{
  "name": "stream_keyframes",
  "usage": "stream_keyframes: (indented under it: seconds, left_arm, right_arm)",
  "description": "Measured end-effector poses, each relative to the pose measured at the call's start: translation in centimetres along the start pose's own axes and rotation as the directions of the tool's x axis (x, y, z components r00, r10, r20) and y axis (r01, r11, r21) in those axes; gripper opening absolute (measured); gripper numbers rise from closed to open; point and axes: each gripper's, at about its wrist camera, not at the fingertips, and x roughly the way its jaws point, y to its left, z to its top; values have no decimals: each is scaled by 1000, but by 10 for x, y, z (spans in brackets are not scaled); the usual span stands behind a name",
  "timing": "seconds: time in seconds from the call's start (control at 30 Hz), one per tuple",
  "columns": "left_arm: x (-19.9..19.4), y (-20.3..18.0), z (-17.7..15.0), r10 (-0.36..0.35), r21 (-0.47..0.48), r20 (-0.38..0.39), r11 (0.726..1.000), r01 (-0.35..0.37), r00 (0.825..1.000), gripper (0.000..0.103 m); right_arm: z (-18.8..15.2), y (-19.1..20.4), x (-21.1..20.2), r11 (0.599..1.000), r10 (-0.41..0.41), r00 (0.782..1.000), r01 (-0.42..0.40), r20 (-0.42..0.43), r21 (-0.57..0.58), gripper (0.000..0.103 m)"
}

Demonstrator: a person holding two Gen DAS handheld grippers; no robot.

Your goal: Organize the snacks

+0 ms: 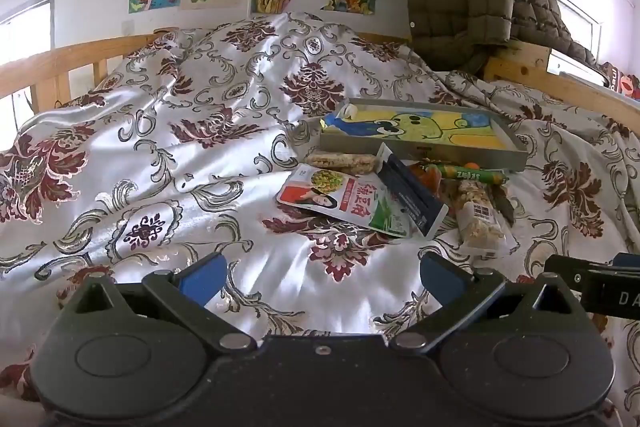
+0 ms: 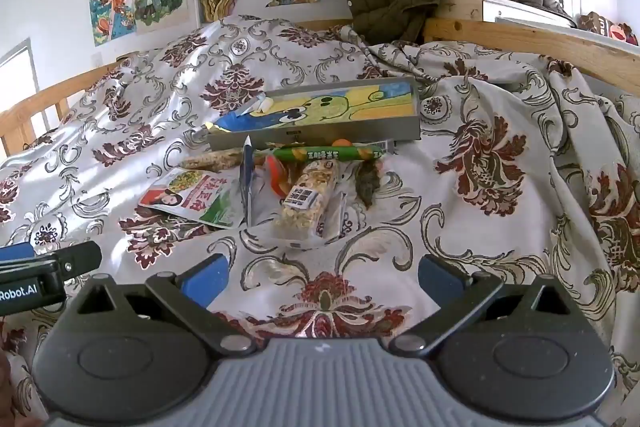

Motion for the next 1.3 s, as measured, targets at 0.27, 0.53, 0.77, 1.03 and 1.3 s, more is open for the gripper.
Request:
stream_keyframes:
  seconds: [0.27, 0.53, 0.77, 1.03, 1.3]
  left_arm:
    - [0, 0, 0, -4, -1, -2, 1000, 4, 1000, 102]
    - [-1, 1, 0, -3, -1, -1, 1000, 3, 1000, 102]
    - [-2, -1, 0, -4, 3, -1, 1000, 4, 1000, 102]
    - [-1, -2, -1, -3, 5, -1, 1000, 3, 1000, 102]
    - [-1, -2, -1, -3, 7, 0, 1000, 3, 1000, 102]
  right_arm:
    - [0, 0, 0, 1000, -2, 1000, 2, -4, -1, 103]
    - [0, 0, 1, 1000, -2, 1000, 2, -5, -1, 103]
    - [0, 0, 1, 1000, -3, 1000, 3, -7, -2, 103]
    - [-1, 0, 1, 1000, -4, 1000, 4, -9, -2, 103]
    - [-1, 0, 1, 1000, -4, 1000, 4, -10, -2, 103]
